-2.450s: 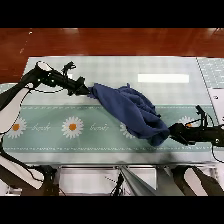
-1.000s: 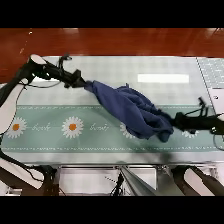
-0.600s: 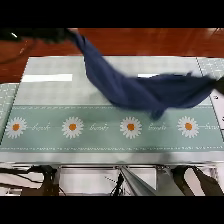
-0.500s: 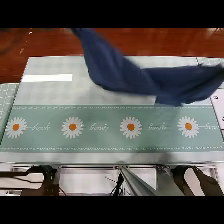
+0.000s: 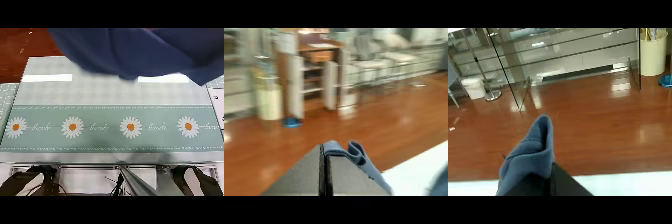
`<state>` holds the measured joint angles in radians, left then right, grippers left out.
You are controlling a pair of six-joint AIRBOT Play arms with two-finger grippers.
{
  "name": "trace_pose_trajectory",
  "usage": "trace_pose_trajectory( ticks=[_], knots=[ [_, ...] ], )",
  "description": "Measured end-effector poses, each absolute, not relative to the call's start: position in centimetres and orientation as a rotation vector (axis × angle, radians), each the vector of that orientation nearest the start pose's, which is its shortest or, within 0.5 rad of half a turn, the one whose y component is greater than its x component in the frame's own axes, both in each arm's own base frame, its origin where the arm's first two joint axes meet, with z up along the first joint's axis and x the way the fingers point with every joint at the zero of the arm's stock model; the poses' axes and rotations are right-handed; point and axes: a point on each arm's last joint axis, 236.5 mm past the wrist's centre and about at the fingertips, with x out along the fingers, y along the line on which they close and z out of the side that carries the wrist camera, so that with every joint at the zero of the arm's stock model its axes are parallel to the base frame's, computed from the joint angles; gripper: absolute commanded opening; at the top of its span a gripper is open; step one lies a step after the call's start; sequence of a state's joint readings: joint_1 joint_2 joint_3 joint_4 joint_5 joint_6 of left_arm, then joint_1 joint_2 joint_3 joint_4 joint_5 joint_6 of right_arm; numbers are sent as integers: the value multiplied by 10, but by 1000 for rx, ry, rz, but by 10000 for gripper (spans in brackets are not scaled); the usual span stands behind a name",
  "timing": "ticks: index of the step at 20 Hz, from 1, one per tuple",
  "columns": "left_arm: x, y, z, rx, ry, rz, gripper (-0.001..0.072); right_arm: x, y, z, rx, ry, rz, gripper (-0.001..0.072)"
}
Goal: Fold the shirts.
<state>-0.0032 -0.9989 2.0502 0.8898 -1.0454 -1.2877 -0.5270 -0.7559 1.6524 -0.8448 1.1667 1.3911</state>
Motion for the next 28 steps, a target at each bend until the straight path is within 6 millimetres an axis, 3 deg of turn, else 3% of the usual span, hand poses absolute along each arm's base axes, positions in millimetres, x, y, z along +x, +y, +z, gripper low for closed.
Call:
trace_pose_trajectory(
  ticks=[2,5,9,13,16,20,24,28],
  knots=[
    [273,-114,528,-26,-24,-504,17,277,-3,442,211,188,82,21],
    [274,-90,470,-1,205,-391,17,262,-7,411,176,346,30,21],
    [292,-73,366,-17,552,-325,18,254,-8,323,130,734,43,21],
    [316,-63,255,-38,856,-284,18,270,-9,229,87,1068,59,21],
    [339,-59,182,-62,1015,-259,19,301,-7,163,71,1224,74,22],
    [385,-57,114,-91,1081,-229,19,362,-13,97,62,1258,58,22],
    [430,-57,60,-124,1090,-201,19,422,-20,49,57,1196,36,22],
    [456,-58,12,-160,1117,-184,19,463,-25,11,56,1139,19,22]
  ],
)
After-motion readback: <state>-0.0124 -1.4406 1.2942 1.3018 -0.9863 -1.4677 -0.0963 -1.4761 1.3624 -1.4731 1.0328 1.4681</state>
